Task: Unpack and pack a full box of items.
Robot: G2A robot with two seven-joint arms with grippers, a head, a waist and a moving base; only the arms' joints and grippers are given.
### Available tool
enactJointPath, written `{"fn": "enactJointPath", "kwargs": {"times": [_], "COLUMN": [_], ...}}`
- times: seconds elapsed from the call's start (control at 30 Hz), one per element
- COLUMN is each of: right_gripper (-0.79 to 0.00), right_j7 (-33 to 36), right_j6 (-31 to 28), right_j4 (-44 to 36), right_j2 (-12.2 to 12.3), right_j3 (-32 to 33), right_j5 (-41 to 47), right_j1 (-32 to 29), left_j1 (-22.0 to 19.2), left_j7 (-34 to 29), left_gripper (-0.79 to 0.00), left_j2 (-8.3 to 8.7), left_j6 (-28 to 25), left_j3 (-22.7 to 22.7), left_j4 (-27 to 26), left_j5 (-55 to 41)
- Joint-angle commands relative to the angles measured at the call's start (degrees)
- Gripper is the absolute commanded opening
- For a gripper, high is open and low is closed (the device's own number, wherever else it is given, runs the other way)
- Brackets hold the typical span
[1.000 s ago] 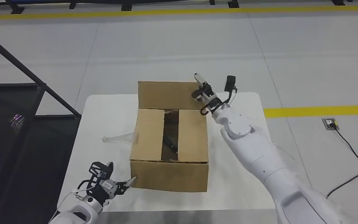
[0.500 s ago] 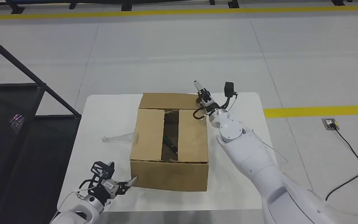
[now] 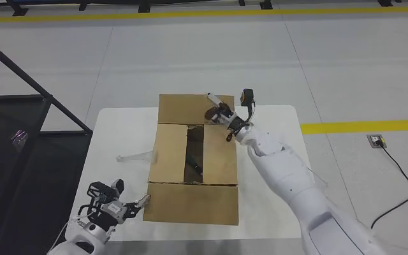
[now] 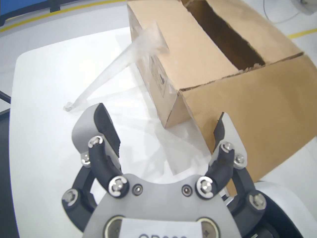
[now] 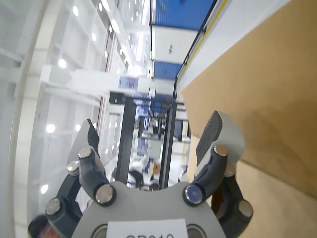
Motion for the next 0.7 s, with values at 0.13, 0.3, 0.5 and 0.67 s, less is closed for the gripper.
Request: {"fn": "enactJointPath", "kwargs": {"times": [0.13, 0.3, 0.5, 0.67], "right_gripper": [0.000, 0.000, 0.000, 0.000], "right_j7": [11.3, 9.4, 7.2, 7.5], "right_j6": [5.1, 11.8, 18.5, 20.2], "right_j4": [-6.1, -11.5, -15.2, -15.7], "right_j2": [1.7, 2.4, 2.2, 1.4], "right_j3": [-0.9, -2.4, -3.4, -3.8], "right_j5": [-7.3, -14.9, -19.1, -18.8], "right_j1": [-2.1, -4.1, -6.1, -7.0], "left_j1": [-0.8, -1.3, -1.4, -0.9], "left_j7": [-0.5, -2.4, -3.2, -2.9], "left_gripper": [0.000, 0.000, 0.000, 0.000], "left_j2": [-0.27, -0.27, -0.22, -0.22], "left_j6": [3.0, 2.5, 2.1, 1.7], "left_j3": [-2.3, -3.0, -3.2, -3.3], "left_j4": [1.3, 2.2, 2.4, 2.6], "left_j5": [-9.4, -13.8, -14.5, -14.6]}}
